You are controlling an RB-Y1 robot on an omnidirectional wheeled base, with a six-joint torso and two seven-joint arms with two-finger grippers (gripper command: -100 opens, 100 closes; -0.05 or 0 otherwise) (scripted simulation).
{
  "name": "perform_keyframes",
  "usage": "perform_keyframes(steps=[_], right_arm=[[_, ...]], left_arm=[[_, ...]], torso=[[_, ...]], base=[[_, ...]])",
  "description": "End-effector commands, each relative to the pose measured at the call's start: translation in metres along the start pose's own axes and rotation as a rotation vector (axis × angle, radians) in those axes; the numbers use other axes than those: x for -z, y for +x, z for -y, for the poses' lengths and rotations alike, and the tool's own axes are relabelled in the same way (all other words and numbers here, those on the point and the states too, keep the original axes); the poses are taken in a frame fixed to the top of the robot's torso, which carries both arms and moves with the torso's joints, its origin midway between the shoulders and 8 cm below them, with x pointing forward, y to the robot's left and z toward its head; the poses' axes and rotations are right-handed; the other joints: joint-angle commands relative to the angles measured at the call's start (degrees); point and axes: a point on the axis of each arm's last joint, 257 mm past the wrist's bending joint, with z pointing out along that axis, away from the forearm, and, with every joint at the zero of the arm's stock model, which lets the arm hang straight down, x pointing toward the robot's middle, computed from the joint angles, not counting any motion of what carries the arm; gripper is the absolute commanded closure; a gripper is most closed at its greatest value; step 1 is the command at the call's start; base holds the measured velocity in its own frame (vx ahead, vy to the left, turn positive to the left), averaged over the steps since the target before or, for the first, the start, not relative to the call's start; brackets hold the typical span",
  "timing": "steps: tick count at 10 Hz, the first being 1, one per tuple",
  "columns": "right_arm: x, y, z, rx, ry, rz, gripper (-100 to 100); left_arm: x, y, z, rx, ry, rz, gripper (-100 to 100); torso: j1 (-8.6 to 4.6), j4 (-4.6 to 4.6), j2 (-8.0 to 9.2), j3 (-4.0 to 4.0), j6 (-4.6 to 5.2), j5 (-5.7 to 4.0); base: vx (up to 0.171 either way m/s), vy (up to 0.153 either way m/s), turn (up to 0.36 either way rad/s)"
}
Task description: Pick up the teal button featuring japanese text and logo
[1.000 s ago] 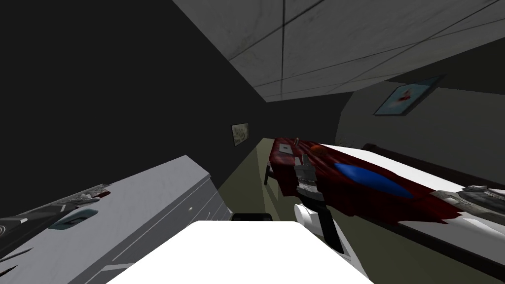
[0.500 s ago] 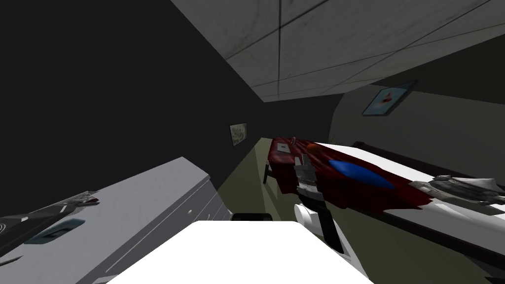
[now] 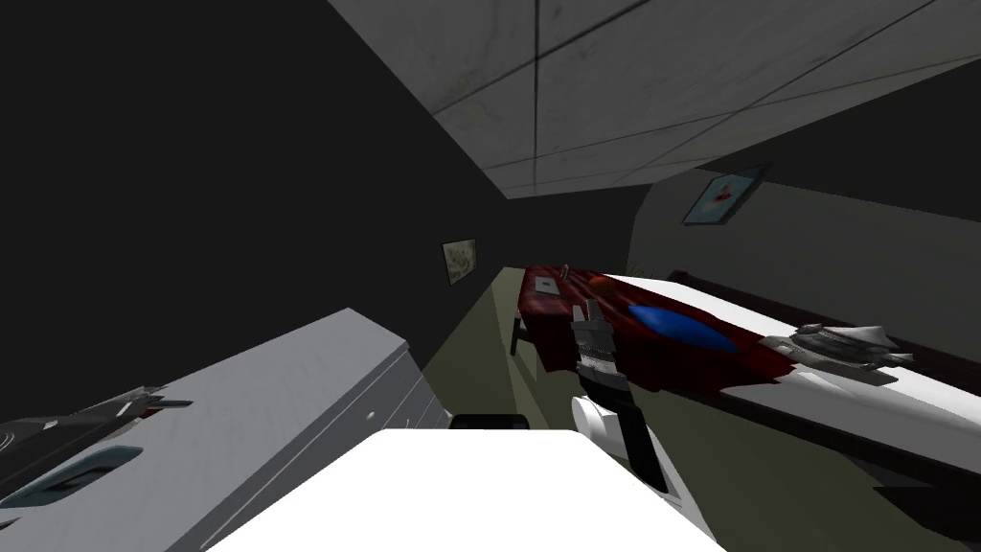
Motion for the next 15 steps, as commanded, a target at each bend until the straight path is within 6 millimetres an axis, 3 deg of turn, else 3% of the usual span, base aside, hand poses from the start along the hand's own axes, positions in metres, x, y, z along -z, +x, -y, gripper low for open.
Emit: perform_keyframes(steps=[1, 10, 12, 13, 14, 15], right_arm=[[0.0, 0.0, 0.0, 0.0, 0.0, 0.0, 0], [0.0, 0.0, 0.0, 0.0, 0.0, 0.0, 0], [0.0, 0.0, 0.0, 0.0, 0.0, 0.0, 0], [0.0, 0.0, 0.0, 0.0, 0.0, 0.0, 0], [0.0, 0.0, 0.0, 0.0, 0.0, 0.0, 0], [0.0, 0.0, 0.0, 0.0, 0.0, 0.0, 0]], left_arm=[[0.002, 0.006, -0.006, -0.001, -0.036, -0.035, -100], [0.015, 0.036, -0.023, -0.004, -0.201, -0.229, -100], [0.016, 0.035, -0.023, -0.004, -0.202, -0.231, -100], [0.016, 0.035, -0.024, -0.005, -0.204, -0.234, 0], [0.008, 0.036, -0.033, 0.006, -0.207, -0.232, -100], [0.004, 0.036, -0.037, 0.011, -0.208, -0.231, -100]], torso=[[0.0, 0.0, 0.0, 0.0, 0.0, 0.0], [-0.05, 0.0, -0.03, -0.01, -0.03, 0.0], [-0.07, 0.01, -0.01, 0.0, -0.03, 0.0], [-0.15, 0.0, -0.04, -0.01, -0.05, -0.02], [-0.21, 0.0, -0.08, -0.03, -0.05, -0.04], [-0.24, -0.01, -0.1, -0.05, -0.04, -0.03]], base=[[-0.024, 0.051, -0.047], [-0.024, 0.047, -0.057], [-0.02, 0.031, -0.029], [0.0, 0.0, 0.0], [0.002, -0.001, -0.067], [0.005, -0.003, -0.078]])
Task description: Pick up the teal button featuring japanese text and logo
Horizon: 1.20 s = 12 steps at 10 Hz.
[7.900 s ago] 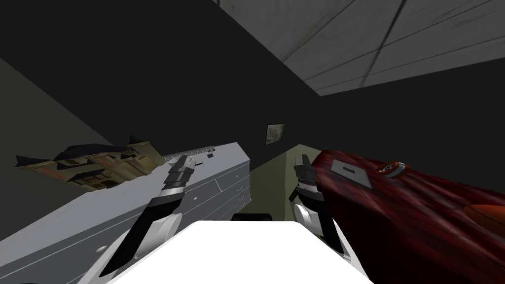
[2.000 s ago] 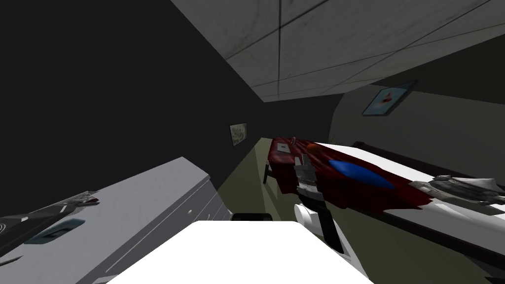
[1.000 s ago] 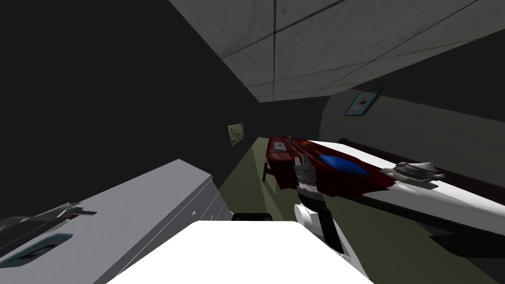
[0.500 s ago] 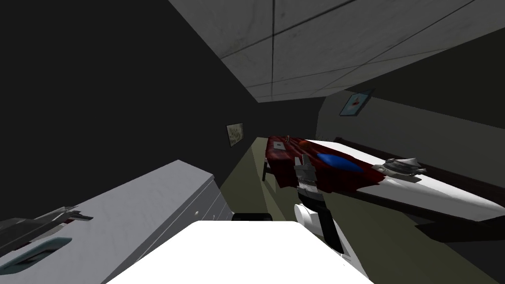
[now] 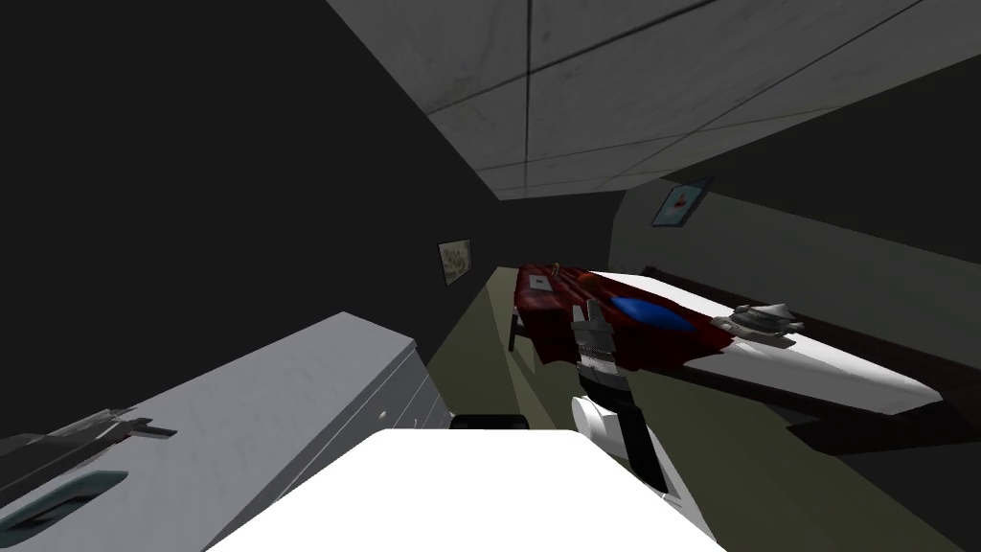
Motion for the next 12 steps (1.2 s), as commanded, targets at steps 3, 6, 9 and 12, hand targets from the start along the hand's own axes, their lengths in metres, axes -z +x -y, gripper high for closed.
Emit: perform_keyframes(steps=[3, 6, 9, 12], right_arm=[[0.0, 0.0, 0.0, 0.0, 0.0, 0.0, 0], [0.0, 0.0, 0.0, 0.0, 0.0, 0.0, 0], [0.0, 0.0, 0.0, 0.0, 0.0, 0.0, 0], [0.0, 0.0, 0.0, 0.0, 0.0, 0.0, 0]], left_arm=[[-0.007, -0.001, -0.005, 0.007, -0.001, 0.001, 100], [-0.007, -0.001, -0.006, 0.008, -0.002, 0.001, 100], [0.002, 0.0, 0.001, -0.002, 0.001, 0.001, 100], [0.008, 0.001, 0.006, -0.009, 0.003, 0.001, 100]], torso=[[-0.01, 0.0, 0.0, 0.0, -0.01, -0.01], [0.0, 0.01, -0.01, 0.0, 0.01, 0.0], [0.01, 0.0, -0.01, 0.0, 0.0, 0.01], [-0.02, 0.01, 0.03, 0.02, -0.05, -0.02]], base=[[0.002, -0.002, -0.037], [0.0, 0.0, 0.0], [-0.001, 0.001, 0.031], [-0.003, 0.002, 0.06]])
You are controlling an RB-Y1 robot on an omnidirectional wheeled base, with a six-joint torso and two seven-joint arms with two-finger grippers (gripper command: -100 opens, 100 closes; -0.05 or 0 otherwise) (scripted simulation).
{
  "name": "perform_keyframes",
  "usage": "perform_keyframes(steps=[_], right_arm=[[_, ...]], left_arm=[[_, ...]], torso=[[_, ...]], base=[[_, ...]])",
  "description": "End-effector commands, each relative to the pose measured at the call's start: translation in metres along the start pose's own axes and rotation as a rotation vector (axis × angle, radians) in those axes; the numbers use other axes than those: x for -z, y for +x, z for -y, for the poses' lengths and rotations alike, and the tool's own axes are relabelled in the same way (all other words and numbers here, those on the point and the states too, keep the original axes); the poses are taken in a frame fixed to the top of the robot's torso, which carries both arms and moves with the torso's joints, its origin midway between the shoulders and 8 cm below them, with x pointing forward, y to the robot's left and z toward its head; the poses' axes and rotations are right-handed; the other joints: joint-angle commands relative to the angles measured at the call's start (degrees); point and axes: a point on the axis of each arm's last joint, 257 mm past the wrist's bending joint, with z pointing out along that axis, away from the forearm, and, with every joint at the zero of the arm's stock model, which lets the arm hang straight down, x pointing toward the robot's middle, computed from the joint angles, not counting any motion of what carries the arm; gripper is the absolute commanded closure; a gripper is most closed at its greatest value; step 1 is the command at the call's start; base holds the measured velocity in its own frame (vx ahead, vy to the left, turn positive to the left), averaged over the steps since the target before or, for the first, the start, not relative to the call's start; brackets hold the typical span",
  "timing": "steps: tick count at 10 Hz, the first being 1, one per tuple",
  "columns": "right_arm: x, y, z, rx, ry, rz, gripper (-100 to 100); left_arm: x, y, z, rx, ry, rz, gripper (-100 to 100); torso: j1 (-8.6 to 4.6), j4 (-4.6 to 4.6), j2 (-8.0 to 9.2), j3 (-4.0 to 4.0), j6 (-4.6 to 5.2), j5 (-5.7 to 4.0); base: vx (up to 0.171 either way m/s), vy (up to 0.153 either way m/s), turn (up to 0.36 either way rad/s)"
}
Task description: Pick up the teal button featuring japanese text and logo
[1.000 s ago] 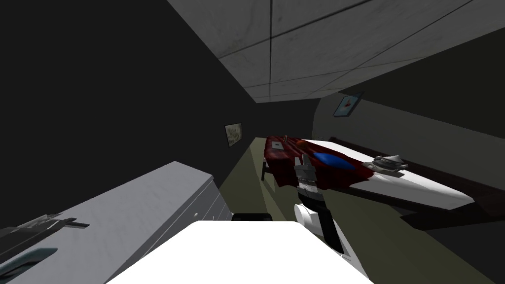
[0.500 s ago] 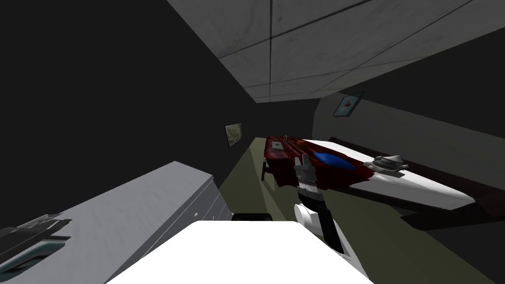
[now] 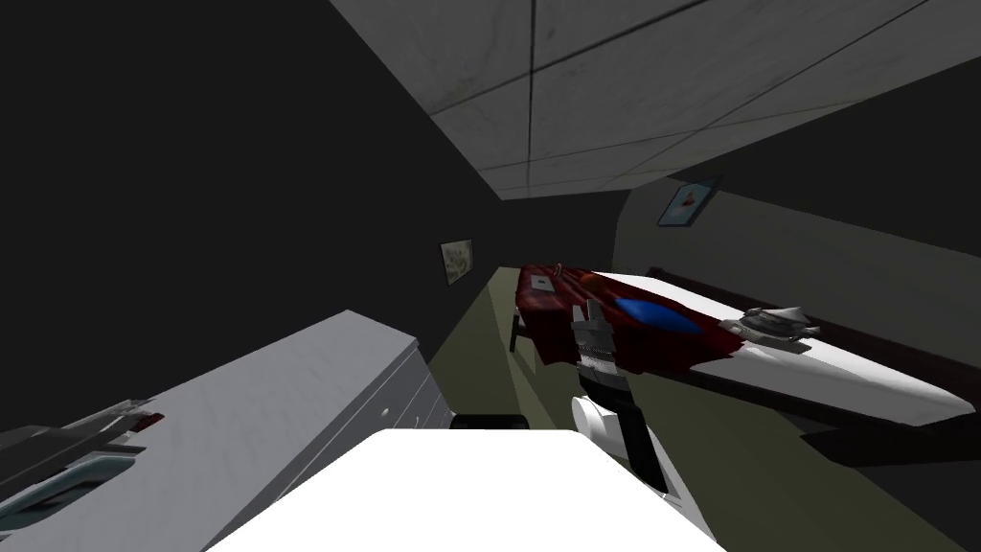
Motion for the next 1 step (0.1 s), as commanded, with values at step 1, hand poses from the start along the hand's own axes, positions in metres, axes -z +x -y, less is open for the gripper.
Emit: perform_keyframes(steps=[1], right_arm=[[0.0, 0.0, 0.0, 0.0, 0.0, 0.0, 0]], left_arm=[[0.0, 0.0, 0.0, 0.0, 0.0, 0.0, 0]], torso=[[0.0, 0.0, 0.0, 0.0, 0.0, 0.0]], base=[[0.0, 0.0, 0.0]])
